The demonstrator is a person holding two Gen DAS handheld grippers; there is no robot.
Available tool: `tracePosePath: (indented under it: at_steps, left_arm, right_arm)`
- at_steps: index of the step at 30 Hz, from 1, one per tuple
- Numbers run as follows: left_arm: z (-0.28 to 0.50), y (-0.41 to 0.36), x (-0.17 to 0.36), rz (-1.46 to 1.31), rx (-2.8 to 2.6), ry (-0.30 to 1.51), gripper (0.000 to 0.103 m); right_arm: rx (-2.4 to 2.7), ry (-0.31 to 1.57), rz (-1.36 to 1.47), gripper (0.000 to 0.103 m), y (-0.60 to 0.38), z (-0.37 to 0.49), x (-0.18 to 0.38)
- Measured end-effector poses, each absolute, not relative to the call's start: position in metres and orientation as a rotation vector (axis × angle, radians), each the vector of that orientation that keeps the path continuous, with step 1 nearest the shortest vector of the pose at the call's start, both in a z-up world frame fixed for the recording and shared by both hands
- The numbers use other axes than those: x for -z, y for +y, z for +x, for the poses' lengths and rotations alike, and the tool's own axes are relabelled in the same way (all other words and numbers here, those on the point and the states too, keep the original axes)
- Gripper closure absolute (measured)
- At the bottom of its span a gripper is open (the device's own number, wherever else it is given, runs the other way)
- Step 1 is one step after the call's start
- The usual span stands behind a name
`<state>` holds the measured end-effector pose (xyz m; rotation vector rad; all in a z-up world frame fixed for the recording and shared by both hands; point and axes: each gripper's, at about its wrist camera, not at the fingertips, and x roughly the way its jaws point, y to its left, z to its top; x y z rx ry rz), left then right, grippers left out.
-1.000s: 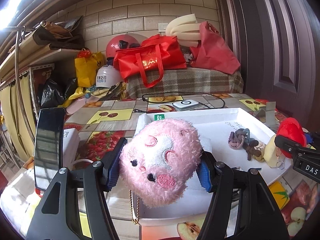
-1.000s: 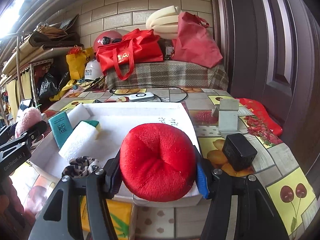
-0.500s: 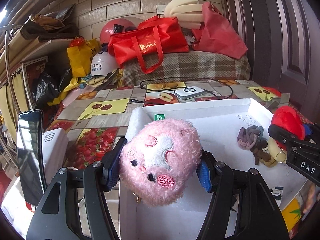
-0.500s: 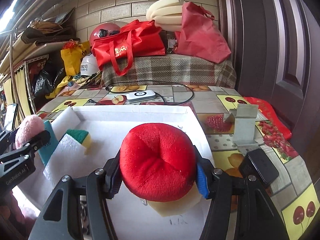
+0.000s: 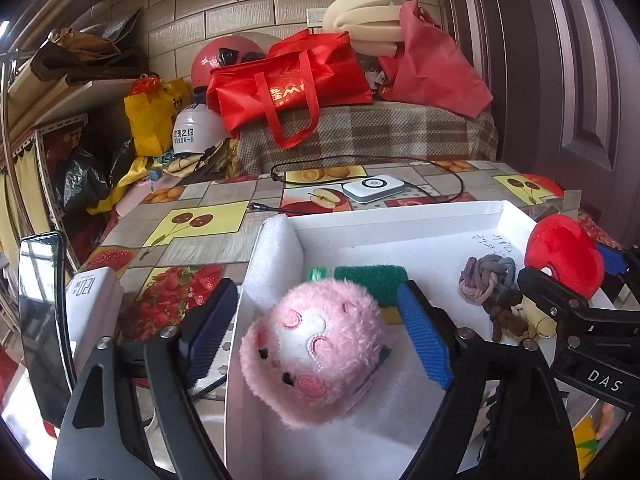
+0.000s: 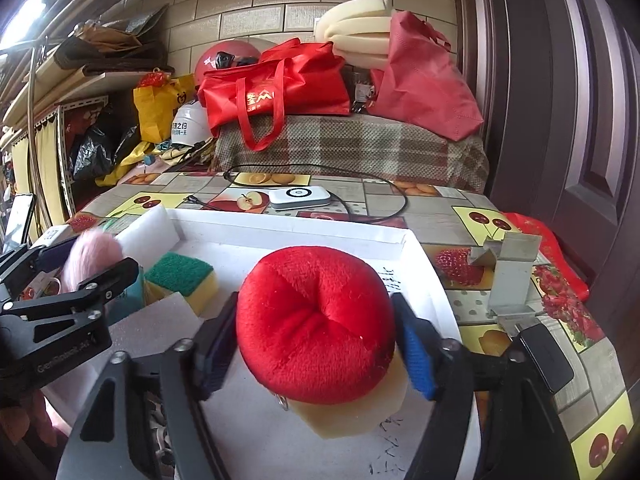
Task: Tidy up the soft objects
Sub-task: 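Open the left tool to drop the pink plush while the right tool drops the red cushion, then move both tools back toward the white towel and yellow tissue pack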
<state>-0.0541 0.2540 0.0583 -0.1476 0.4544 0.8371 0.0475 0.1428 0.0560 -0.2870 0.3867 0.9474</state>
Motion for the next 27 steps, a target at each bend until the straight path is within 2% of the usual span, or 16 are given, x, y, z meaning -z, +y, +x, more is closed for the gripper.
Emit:
tracePosePath:
  at_steps: [2,6,27]
  left_arm:
    - [-0.056,0.251,-0.06,-0.138,-0.831,0.435,0.0]
    - [-0.06,0.248,-0.063,-0.133,-0.831,0.403,0.0]
    - [-0.077,0.243,-0.064,-0.156,-0.844,0.348,0.0]
  right_arm:
    - [-0.94,0.378,-0.281,0.017,0.141,0.047,-0.057]
    - [-0.913,0.371,-0.258,0.0,0.137,0.049,-0.058]
    - [-0.904,0.281,-0.171,0.0,0.113,0.04,-0.066]
